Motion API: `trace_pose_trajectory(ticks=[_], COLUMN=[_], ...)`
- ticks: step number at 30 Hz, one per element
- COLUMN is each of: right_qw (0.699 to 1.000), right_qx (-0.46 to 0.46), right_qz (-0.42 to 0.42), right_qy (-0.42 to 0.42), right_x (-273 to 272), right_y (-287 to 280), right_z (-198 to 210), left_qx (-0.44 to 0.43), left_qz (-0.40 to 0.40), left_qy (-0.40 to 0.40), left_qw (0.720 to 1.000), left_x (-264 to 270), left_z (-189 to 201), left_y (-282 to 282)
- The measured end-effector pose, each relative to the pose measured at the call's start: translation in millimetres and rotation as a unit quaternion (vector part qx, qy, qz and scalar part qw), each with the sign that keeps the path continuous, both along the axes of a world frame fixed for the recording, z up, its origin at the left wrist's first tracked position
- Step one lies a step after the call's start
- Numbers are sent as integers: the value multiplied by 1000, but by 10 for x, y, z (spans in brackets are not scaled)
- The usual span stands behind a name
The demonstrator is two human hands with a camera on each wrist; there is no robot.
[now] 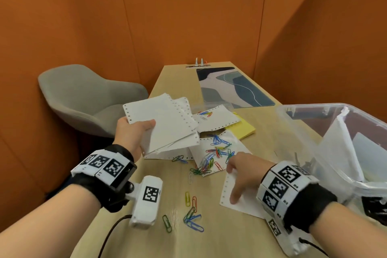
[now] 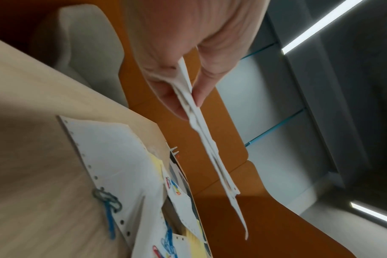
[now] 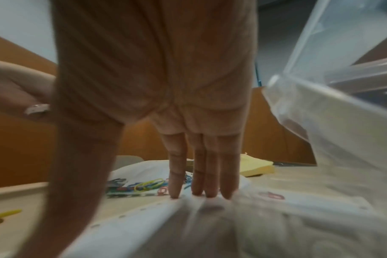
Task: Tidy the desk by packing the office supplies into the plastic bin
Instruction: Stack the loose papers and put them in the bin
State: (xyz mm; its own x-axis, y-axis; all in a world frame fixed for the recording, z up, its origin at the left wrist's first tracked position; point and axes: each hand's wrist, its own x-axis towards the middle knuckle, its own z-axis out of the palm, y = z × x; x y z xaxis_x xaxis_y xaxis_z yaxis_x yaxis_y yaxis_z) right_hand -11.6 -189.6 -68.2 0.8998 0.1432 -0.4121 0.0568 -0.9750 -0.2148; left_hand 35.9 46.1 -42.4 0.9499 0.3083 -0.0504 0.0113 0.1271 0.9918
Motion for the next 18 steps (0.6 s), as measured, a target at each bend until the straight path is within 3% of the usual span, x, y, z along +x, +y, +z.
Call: trace_pose_trajectory(ticks=[6, 13, 18], right_qw=[992, 995, 992], right_qx=[-92, -75, -72], right_qz=[78, 71, 71], right_qy=[24, -5, -75], right_x=[-24, -79, -94], right_y=[127, 138, 177], right_z=[-71, -162, -230], left_qx=[-28, -42, -40], left_qz=[27, 21, 9], left_qy=[15, 15, 16], left_qw=[999, 999, 999], left_x=[43, 73, 33], left_z=[-118, -141, -98], left_y=[117, 106, 89])
